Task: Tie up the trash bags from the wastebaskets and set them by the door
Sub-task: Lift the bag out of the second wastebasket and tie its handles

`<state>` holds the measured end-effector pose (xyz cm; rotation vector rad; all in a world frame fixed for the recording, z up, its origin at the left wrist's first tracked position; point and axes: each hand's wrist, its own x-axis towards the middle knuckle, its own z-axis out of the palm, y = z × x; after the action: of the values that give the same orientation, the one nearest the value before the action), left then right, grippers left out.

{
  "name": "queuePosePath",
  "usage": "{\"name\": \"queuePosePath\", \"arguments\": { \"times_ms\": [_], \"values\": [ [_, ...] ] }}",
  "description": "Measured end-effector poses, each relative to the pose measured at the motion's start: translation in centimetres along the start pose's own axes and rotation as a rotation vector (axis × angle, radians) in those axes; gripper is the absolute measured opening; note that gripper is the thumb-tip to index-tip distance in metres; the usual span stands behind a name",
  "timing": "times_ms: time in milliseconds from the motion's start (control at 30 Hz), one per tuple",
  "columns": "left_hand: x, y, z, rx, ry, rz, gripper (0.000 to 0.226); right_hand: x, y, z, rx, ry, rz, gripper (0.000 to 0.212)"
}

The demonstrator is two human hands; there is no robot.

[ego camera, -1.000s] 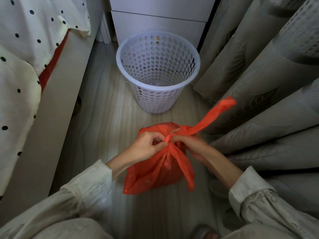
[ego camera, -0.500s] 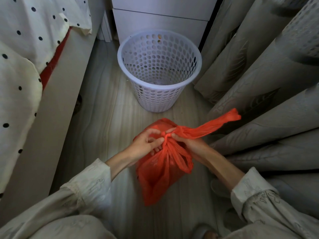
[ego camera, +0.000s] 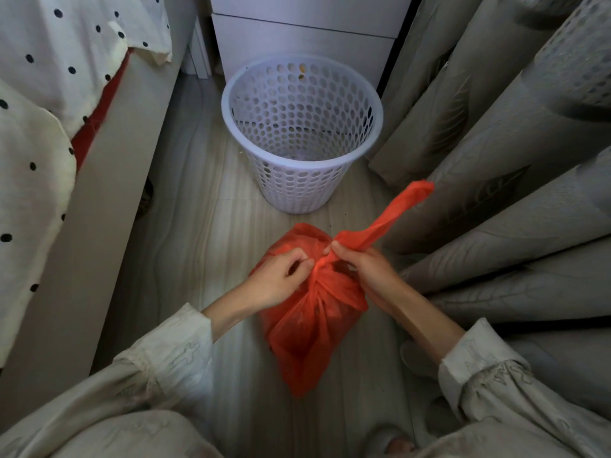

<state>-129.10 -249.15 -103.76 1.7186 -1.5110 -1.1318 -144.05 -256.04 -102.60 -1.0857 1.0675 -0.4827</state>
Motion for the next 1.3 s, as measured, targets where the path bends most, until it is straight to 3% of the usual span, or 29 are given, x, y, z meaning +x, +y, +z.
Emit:
{"name": "queuePosePath", "arguments": {
  "times_ms": [167,233,333,600,733,867,967,1100,1200,1300],
  "values": [
    [0.3,0.2,-0.2,0.201,0.071,0.181,0.022,2.0,0.7,-0.8,-0.055,0.335,0.025,0.01],
    [0.2,0.5,-0.1,0.226,0.063,0.228,0.023,2.8,0.8,-1.5,-0.098,0.455,0.064,0.019],
    [0.0,0.6,-0.2,0.217,0.054,0.264,0.02,3.4,1.0,-2.3,-0.114,0.545,0.093,0.03],
    [0.4,0.6,-0.6,0.179,0.023,0.278,0.018,4.8,1.3,-3.8,-0.074,0.684,0.139,0.034],
    [-0.6,-0.7,-0.6,0.112,0.02,0.188,0.026,4.6,1.8,-3.5,-0.236,0.62,0.203,0.038],
    [-3.0,-1.4,-1.5,-0.018,0.023,-0.122,0.031,2.9,0.7,-1.4,-0.253,0.479,0.167,0.03],
    [-5.2,-0.2,-2.4,-0.035,0.026,-0.337,0.027,0.2,-1.5,0.5,-0.308,0.3,0.173,0.008],
    [-9.1,3.9,-4.4,-0.032,-0.032,-0.447,0.014,-5.3,-5.4,2.3,-0.43,0.107,0.303,0.007],
    [-12.6,9.1,-7.3,-0.077,0.012,-0.484,0.017,-9.7,-10.1,4.2,-0.46,0.065,0.376,0.032],
    [-16.5,15.6,-10.5,-0.191,0.084,-0.496,0.018,-14.2,-16.3,6.7,-0.522,0.012,0.395,0.031]
  ]
}}
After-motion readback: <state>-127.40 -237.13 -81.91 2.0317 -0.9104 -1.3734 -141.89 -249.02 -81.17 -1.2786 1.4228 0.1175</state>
